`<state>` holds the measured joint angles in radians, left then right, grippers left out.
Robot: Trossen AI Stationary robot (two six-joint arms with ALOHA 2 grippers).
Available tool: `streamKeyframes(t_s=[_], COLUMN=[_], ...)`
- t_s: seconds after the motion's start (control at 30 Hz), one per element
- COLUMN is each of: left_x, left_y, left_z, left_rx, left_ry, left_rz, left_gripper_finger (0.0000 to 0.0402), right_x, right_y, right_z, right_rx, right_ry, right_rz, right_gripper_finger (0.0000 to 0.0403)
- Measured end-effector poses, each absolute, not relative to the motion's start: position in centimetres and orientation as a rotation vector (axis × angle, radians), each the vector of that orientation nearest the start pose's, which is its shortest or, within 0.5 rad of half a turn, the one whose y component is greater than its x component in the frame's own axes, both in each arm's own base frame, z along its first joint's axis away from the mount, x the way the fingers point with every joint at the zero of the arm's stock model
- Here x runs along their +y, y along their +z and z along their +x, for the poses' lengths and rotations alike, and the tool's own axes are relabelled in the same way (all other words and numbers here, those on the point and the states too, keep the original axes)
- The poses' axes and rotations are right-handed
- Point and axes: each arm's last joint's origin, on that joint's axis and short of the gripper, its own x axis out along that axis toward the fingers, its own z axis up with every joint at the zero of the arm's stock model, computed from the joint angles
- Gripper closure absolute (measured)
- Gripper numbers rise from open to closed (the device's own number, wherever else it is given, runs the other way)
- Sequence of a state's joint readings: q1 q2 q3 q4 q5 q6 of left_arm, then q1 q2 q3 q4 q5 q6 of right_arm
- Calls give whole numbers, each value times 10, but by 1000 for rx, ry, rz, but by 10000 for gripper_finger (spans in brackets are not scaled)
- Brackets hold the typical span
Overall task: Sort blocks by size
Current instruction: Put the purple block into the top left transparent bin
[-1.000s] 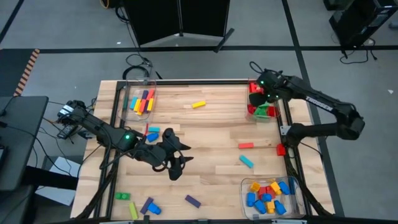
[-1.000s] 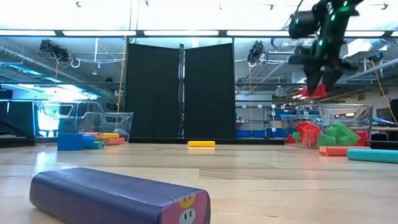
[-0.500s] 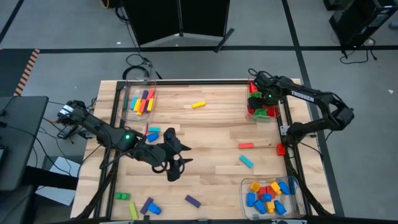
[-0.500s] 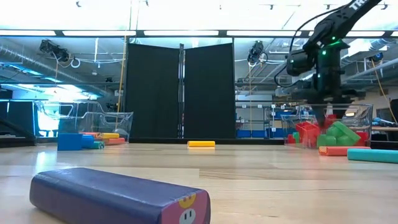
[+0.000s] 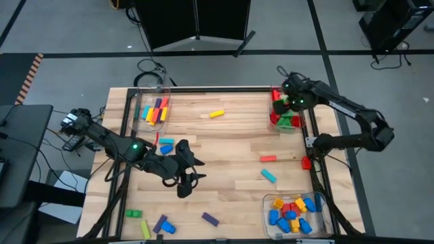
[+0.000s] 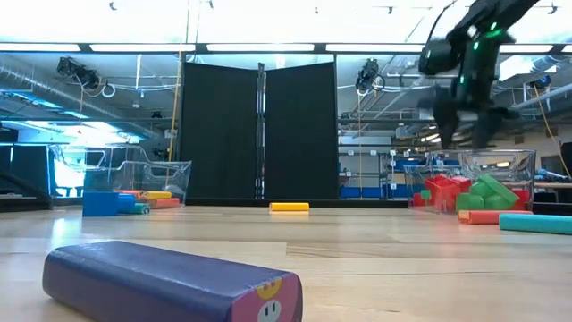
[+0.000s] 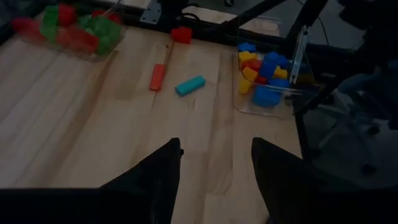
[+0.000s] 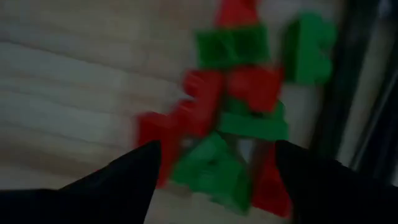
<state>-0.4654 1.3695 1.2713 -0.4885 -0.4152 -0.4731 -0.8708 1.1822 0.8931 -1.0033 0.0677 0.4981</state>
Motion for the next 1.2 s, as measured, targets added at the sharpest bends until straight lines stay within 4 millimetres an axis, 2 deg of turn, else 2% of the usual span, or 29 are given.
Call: streamKeyframes(t_s=[0.13, 0.27, 0.47, 0.7, 0.87, 1.0, 1.2], left_x=[-119, -117, -115, -121, -135, -146, -168], left_y=[344, 344, 340, 329, 298, 270, 225], left_z=[270, 270, 268, 276, 294, 309, 335], left_rx=[536, 522, 569, 626, 771, 879, 922], left_ry=[111, 154, 155, 91, -52, -154, -291], left_rz=[-280, -270, -143, -118, -50, -62, 1], left_gripper_finger=[198, 199, 213, 219, 219, 219, 220], right_x=[-139, -117, -83, -63, -56, -52, -49], right_y=[281, 315, 342, 347, 345, 344, 342], right_z=[124, 124, 128, 133, 139, 141, 140], right_rx=[847, 643, 452, 447, 486, 506, 541], right_ry=[-1025, -905, -679, -541, -487, -455, -433], right_rz=[877, 777, 653, 606, 573, 551, 513], right_gripper_finger=[92, 101, 106, 104, 108, 109, 109])
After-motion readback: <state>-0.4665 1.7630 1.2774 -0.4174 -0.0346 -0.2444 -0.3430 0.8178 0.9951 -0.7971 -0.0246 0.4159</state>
